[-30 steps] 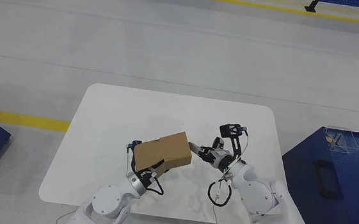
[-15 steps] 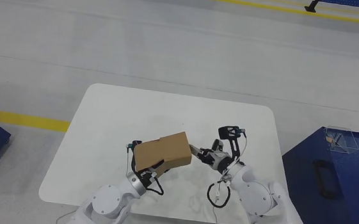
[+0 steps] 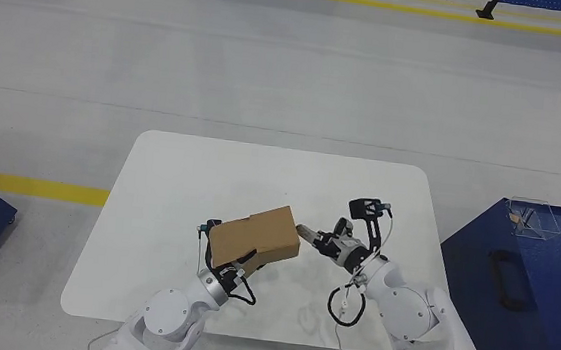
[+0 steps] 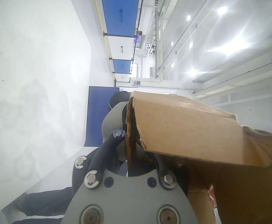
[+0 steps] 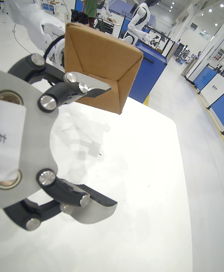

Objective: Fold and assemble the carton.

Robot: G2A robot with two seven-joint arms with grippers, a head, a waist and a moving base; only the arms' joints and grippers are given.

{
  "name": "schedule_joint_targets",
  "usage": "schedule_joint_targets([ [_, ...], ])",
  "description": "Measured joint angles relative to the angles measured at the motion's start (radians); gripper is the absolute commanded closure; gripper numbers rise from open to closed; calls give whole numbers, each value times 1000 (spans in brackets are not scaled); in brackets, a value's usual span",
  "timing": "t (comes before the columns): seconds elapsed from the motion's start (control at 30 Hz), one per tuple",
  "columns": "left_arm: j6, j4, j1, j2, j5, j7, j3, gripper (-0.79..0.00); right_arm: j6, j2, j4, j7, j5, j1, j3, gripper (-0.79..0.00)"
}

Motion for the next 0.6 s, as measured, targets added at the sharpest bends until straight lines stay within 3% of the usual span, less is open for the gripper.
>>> schedule_joint_targets([
  [0.6,0,0,0,0,0,0,0,0,-12,-4,1,-29,80,-6,14,-785],
])
